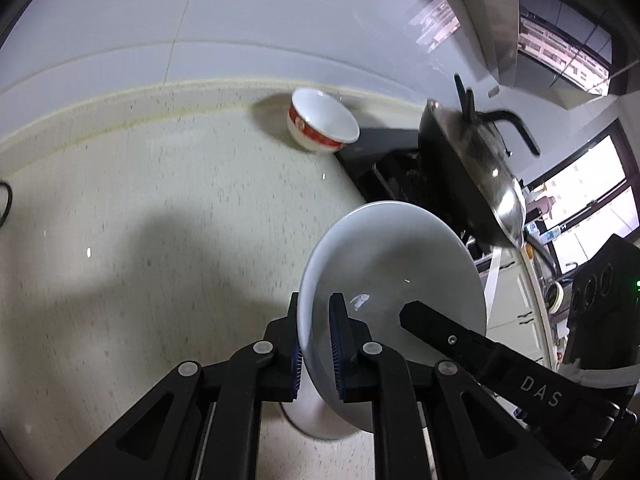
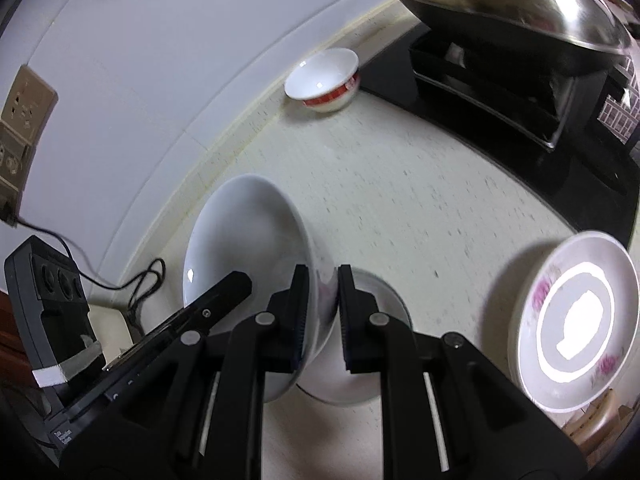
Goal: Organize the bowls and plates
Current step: 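Carry the held white bowl over the green-rimmed bowl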
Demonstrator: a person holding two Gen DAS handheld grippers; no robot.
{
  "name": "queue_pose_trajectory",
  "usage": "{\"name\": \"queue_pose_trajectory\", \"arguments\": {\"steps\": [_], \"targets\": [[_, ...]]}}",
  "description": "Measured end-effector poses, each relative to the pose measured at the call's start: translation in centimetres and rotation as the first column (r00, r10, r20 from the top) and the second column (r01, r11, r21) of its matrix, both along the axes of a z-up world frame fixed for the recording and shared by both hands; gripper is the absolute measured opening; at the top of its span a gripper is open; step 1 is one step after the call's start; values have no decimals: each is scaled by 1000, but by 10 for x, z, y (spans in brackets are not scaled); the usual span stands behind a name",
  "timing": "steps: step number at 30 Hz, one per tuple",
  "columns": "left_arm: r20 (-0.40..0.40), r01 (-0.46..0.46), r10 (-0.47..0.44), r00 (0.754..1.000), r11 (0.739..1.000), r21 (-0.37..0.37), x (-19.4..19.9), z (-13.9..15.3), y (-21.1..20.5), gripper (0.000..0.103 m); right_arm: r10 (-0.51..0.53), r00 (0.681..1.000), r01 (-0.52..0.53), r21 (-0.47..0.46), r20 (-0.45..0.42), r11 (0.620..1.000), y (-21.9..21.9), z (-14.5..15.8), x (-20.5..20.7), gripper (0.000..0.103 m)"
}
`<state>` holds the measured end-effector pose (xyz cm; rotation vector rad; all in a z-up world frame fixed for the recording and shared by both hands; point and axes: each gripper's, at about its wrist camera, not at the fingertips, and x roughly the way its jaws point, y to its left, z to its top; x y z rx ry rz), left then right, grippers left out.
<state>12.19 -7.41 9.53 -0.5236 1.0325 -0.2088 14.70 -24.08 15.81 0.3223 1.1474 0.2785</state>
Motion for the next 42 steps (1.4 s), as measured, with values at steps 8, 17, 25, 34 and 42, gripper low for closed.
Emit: {"name": "queue_pose_trajectory", "arguments": {"steps": [8,17,25,34,42], "targets": [[-29,32,-30,999,996,78,-18,-18,-16,12,2,999,-4,-35,-34,999,-8,-26,-26,17],[-40,80,-75,996,983,163,-25,-28,-33,12,-11,998,8,-47,-54,999,-20,-35,-36,17],[-43,102,-95,995,974,204,-27,-33,-41,12,-22,998,19,-66,-52,998,-21,-36,-37,17],[-50,104,-95,994,973,207,-27,-30,-41,16,-24,999,20,-70,-48,997,-20,-37,-36,17],[28,-8,4,1000,992,124,-33,-7,-9,50,-27,998,21,-92,-59,996,-18,-44,-32,17]]}}
